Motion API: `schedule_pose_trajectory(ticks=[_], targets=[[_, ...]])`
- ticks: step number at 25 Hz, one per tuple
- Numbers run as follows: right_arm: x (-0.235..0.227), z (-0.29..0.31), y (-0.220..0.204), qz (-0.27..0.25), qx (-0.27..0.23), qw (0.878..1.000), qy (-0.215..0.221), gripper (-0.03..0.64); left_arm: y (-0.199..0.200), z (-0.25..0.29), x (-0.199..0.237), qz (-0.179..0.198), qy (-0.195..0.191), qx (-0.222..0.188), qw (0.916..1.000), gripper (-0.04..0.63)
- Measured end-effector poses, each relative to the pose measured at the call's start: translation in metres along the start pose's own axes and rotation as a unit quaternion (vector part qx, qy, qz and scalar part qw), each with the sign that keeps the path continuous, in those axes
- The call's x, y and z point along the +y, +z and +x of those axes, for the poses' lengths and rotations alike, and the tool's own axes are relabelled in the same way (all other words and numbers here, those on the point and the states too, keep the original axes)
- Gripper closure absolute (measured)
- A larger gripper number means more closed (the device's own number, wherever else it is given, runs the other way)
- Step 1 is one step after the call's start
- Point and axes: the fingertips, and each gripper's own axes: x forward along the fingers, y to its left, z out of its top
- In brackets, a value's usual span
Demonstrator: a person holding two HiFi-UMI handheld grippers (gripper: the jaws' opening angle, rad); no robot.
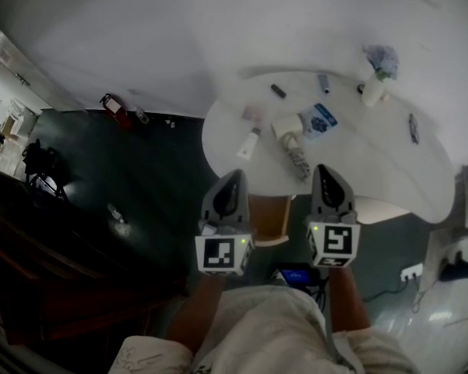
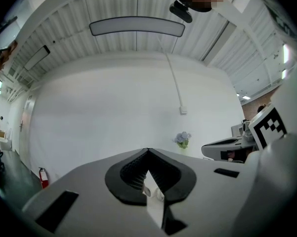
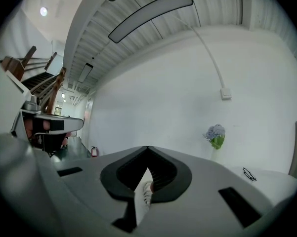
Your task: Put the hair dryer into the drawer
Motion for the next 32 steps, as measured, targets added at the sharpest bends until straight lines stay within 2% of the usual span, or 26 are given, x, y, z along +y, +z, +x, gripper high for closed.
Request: schedule_pose_trajectory(ticks=[2, 10, 16, 19, 27, 32], targets=[[0.004, 0.01, -0.004, -0.004, 0.004, 1.0, -0.008, 0.612, -0.004, 0.008, 0.008, -0.003, -0.006, 0.0, 1.0, 0.594], [0.014, 0.059, -0.042, -0.022, 0.073, 0.996, -0.038, 0.612, -0.028, 0.042, 0.041, -0.019, -0.048, 0.012, 0.9986, 0.594], [0.018, 0.099, -0.082, -0.033, 0.136, 0.99, -0.028, 0.592, -0.045, 0.062, 0.059, -0.029, -0.069, 0.029, 0.9968, 0.594], [0.02, 0.118, -0.101, -0.041, 0.164, 0.985, -0.017, 0.557, -0.053, 0.07, 0.064, -0.03, -0.076, 0.033, 0.9961, 0.594], [0.018, 0.156, -0.162, -0.046, 0.251, 0.967, 0.009, 0.38, -0.074, 0.085, 0.076, -0.052, -0.082, 0.047, 0.9942, 0.594], [0.013, 0.179, -0.198, -0.044, 0.308, 0.95, 0.018, 0.34, -0.092, 0.094, 0.087, -0.056, -0.083, 0.066, 0.9928, 0.594]])
